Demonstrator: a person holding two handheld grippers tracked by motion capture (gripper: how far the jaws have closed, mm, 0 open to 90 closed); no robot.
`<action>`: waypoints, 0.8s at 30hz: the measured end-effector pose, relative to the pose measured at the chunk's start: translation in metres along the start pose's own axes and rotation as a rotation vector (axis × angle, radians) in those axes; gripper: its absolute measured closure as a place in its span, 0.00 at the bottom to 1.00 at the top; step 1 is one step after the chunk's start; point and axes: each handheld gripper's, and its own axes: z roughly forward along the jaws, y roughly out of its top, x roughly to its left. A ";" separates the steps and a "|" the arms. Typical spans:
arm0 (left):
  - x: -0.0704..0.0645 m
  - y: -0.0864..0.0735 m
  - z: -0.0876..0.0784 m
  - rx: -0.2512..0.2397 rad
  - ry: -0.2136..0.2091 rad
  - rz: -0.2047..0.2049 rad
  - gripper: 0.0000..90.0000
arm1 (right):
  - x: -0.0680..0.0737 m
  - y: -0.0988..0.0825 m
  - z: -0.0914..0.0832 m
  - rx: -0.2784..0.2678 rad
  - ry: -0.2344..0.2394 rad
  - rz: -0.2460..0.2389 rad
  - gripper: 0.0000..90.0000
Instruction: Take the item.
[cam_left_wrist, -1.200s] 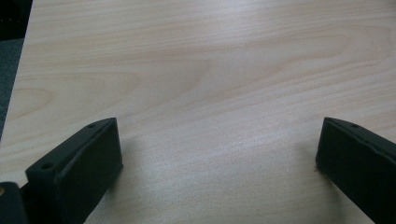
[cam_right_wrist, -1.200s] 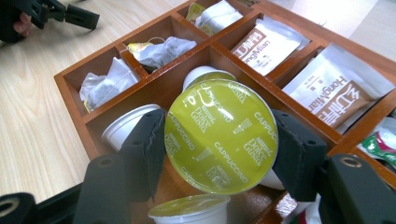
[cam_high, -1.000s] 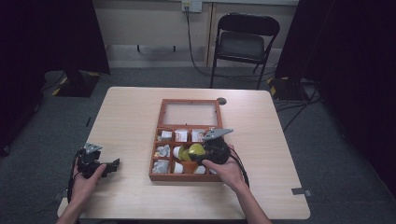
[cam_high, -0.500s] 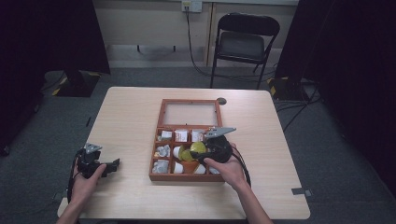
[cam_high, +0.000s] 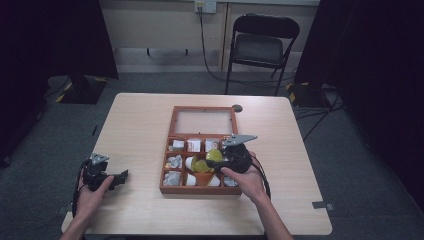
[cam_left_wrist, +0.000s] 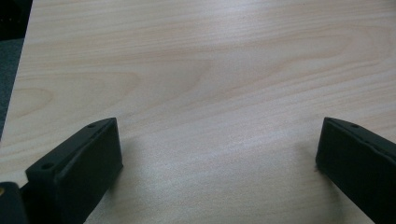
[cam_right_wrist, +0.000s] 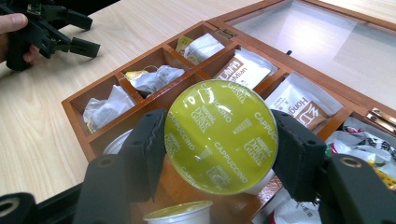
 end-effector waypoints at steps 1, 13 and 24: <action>0.000 0.000 0.000 0.000 0.000 0.000 0.00 | 0.000 0.000 -0.001 -0.001 0.000 0.001 0.45; 0.000 0.000 0.000 0.000 0.000 0.000 0.00 | -0.007 0.000 -0.009 -0.021 -0.016 0.020 0.45; 0.000 0.000 0.000 0.000 0.000 0.000 0.00 | -0.015 -0.001 -0.017 -0.039 -0.040 0.040 0.45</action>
